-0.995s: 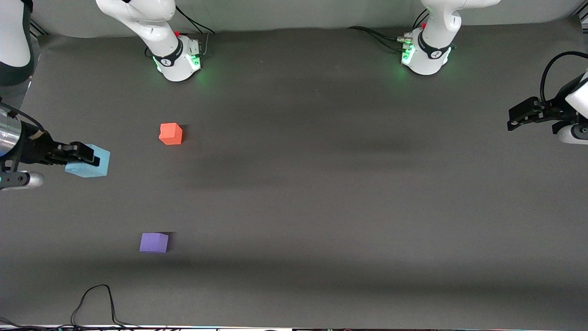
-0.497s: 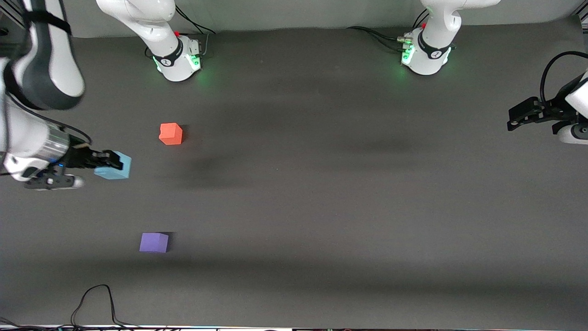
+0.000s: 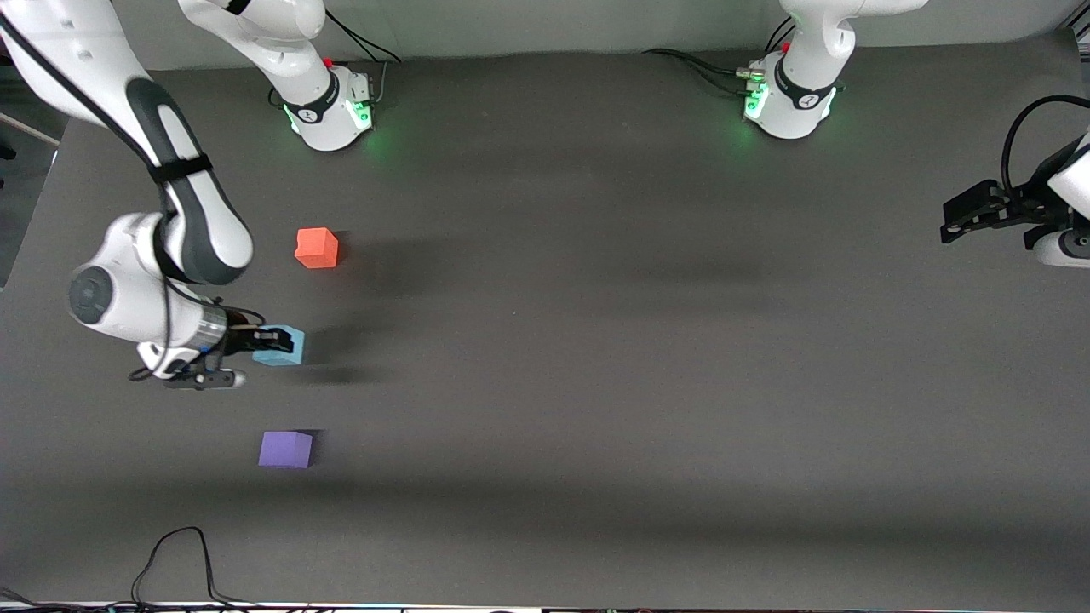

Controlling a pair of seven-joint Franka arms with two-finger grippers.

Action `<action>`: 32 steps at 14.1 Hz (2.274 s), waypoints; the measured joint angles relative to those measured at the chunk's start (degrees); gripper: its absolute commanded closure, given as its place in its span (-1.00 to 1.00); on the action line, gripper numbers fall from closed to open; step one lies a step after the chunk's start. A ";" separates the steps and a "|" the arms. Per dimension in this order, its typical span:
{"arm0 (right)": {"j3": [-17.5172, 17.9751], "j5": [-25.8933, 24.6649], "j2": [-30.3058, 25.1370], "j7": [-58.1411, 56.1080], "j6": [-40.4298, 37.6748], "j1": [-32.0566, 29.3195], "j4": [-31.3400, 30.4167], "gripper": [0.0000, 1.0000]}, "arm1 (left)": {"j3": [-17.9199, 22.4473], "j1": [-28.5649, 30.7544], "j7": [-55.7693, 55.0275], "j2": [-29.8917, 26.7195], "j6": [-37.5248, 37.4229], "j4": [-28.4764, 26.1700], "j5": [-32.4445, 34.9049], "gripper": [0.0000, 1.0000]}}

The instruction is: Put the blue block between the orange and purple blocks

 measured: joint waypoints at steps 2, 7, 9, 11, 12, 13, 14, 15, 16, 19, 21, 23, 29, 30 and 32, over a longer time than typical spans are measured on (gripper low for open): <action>0.04 -0.07 4.21 -0.03 5.17 0.20 -0.43 0.04 | -0.02 0.00 0.02 0.00 0.38 -0.01 0.00 -1.00; 0.00 -0.44 4.23 -0.03 6.14 0.74 -0.97 -1.00 | -0.07 0.00 0.06 0.00 0.94 -0.01 0.00 -1.00; 0.01 -0.44 5.38 0.03 7.02 1.18 -1.08 -1.00 | -0.07 0.00 0.06 0.00 1.09 -0.01 0.00 -1.00; 0.01 -0.44 5.60 0.30 7.24 1.78 -0.93 -1.00 | -0.07 0.00 0.08 0.00 1.24 -0.01 0.00 -1.00; 0.01 -0.44 5.15 0.36 6.36 2.15 -0.52 -1.00 | -0.07 0.00 0.08 0.00 1.33 -0.01 0.00 -1.00; 0.02 -0.44 4.17 0.36 4.27 2.45 0.22 -1.00 | -0.10 0.00 0.10 0.00 1.42 -0.01 0.00 -1.00; 0.03 -0.44 2.37 0.36 1.03 2.77 1.26 -1.00 | -0.17 0.00 0.12 0.00 1.54 0.00 0.00 -1.00; 0.05 -0.44 -0.01 0.36 -2.61 3.28 2.42 -1.00 | -0.22 0.00 0.12 0.00 1.58 0.01 0.00 -1.00; 0.06 -0.44 -2.84 0.36 -6.48 3.90 3.61 -1.00 | -0.26 -0.01 0.13 0.00 1.60 0.02 0.00 -1.00; 0.07 -0.45 -11.65 0.36 -15.33 4.84 5.64 -1.00 | -0.29 -0.01 0.15 0.00 1.62 0.03 0.00 -1.00; 0.01 -0.54 -16.32 0.11 -19.57 4.87 6.33 -1.00 | -0.29 0.00 0.15 0.00 1.63 0.03 0.00 -1.00; -1.07 -0.65 -19.43 -0.48 -26.74 6.22 9.43 -1.00 | -0.29 0.00 0.16 0.00 1.66 0.04 0.00 -1.00; -22.48 -0.68 -22.31 -3.90 -41.97 25.93 22.67 -1.00 | -0.23 0.03 0.16 0.00 1.76 0.04 0.01 -1.00; -24.58 -0.68 -22.31 -4.57 -42.81 27.42 23.60 -1.00 | -0.22 0.07 0.16 0.00 1.76 0.04 0.01 -1.00; -25.72 -0.68 -22.31 -4.90 -44.52 28.04 25.14 -1.00 | -0.22 0.13 0.16 0.00 1.76 0.04 0.01 -1.00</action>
